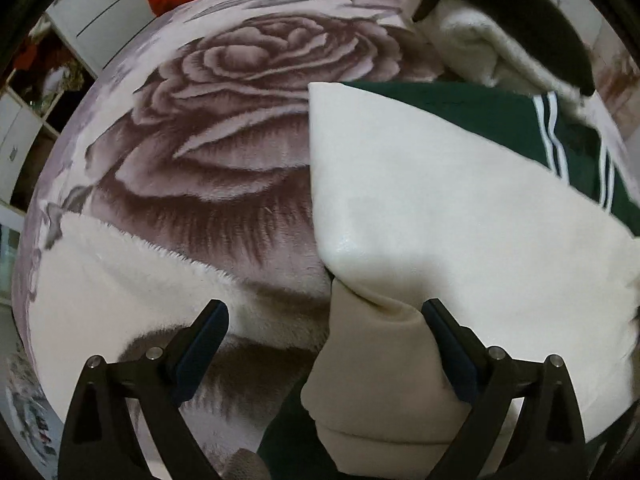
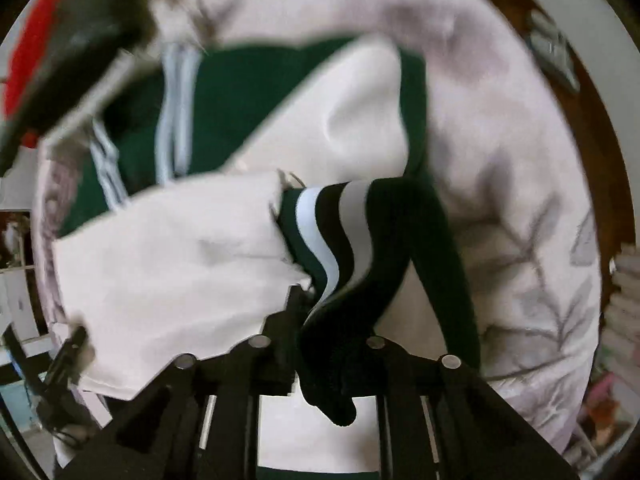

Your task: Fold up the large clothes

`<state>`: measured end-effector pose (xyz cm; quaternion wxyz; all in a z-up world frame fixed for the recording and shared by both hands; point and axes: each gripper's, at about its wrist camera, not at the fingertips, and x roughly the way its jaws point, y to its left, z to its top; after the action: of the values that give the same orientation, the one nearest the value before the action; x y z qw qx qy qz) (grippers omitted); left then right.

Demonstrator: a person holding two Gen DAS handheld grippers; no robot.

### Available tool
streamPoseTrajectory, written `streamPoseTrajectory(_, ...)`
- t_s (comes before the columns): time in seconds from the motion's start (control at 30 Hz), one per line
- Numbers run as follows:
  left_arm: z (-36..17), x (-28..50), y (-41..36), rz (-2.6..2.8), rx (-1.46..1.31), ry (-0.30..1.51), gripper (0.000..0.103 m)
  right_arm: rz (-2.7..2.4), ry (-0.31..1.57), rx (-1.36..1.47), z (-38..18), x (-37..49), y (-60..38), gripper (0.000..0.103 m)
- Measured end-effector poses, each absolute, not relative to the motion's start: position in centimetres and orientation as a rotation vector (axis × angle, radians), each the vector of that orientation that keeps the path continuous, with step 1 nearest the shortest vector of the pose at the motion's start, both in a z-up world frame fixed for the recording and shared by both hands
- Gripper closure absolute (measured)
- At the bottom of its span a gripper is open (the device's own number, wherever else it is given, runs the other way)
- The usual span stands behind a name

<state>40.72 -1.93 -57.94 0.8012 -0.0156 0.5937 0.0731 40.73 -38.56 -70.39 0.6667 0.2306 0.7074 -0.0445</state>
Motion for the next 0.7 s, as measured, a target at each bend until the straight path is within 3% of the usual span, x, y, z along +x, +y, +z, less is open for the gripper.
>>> streamPoseTrajectory(0.07, -55.2, 38.7, -0.9, 0.155, -0.08, 1.232, 0.004, -0.109, 1.609, 0.564, -69.6, 40.3, -38.6, 0.06)
streamPoseTrajectory(0.13, -52.9, 35.7, 0.3, 0.174, -0.118, 1.198, 0.004, -0.113, 1.581, 0.593, -67.4, 38.8, -38.6, 0.045)
streamPoseTrajectory(0.23, -50.9, 28.9, 2.2, 0.251, -0.158, 1.201, 0.004, -0.04, 1.553, 0.647, -63.8, 34.8, -36.7, 0.045)
streamPoseTrajectory(0.33, -51.7, 21.2, 3.4, 0.388, -0.21, 1.282, 0.005, 0.159, 1.615, 0.785, -63.9, 30.9, -32.5, 0.045)
streamPoseTrajectory(0.47, -55.5, 12.7, 3.9, 0.514, -0.416, 1.415, 0.006, 0.463, 1.753, 0.919, -67.8, 27.9, -24.5, 0.045)
streamPoseTrajectory(0.7, -62.2, 3.7, 2.2, 0.57, -0.912, 1.385, 0.006, 0.46, 1.903, 0.714, -75.9, 26.7, -18.4, 0.045)
